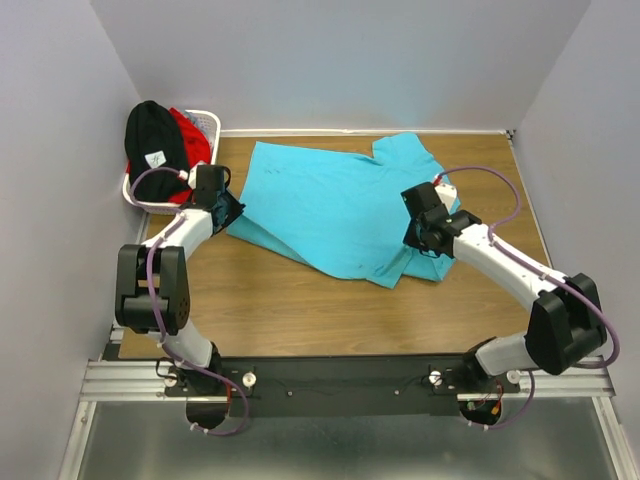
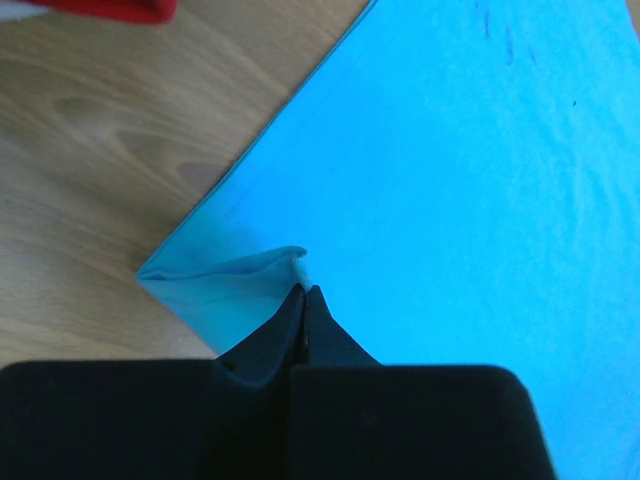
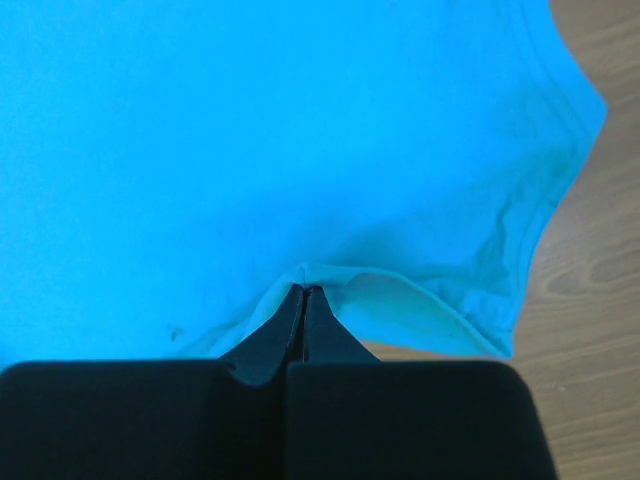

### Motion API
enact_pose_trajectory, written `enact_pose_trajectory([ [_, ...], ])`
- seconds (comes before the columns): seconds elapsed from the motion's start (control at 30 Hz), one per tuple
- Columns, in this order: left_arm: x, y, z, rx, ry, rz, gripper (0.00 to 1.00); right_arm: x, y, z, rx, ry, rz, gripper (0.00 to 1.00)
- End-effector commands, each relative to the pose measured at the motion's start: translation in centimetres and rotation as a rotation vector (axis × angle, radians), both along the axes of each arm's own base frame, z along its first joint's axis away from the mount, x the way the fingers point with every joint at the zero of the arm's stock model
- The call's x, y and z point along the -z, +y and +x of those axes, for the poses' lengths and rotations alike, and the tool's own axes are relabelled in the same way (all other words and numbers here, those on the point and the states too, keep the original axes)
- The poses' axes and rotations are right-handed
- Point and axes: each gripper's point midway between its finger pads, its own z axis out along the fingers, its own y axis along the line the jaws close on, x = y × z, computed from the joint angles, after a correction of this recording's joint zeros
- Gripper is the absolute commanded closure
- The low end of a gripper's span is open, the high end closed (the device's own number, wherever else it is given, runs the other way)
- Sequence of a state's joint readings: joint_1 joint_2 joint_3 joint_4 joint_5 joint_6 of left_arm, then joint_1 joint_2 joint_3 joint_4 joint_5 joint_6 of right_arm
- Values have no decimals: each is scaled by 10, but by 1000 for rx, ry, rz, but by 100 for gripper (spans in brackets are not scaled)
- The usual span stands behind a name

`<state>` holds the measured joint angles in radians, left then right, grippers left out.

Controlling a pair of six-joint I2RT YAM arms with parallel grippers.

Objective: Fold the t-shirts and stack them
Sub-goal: Fold the tshirt

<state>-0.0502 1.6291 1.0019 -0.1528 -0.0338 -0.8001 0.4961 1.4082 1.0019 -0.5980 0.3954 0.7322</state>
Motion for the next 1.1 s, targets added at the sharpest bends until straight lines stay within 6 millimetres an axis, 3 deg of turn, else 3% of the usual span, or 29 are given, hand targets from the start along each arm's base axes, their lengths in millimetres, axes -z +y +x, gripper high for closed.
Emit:
enact_pose_trajectory([
  [0.0, -7, 2, 12, -19, -9, 3, 100, -20, -8, 32, 27, -86, -16, 100],
  [0.43, -2, 2, 30, -32, 2, -3, 100, -28, -29, 70, 70, -116, -6, 100],
  [0.83, -12, 3, 49, -51, -21, -6, 100, -23, -41, 83, 89, -110, -3, 100],
  [1.07, -12, 4, 58, -50, -24, 1, 100, -21, -59, 88, 115, -110, -7, 100],
])
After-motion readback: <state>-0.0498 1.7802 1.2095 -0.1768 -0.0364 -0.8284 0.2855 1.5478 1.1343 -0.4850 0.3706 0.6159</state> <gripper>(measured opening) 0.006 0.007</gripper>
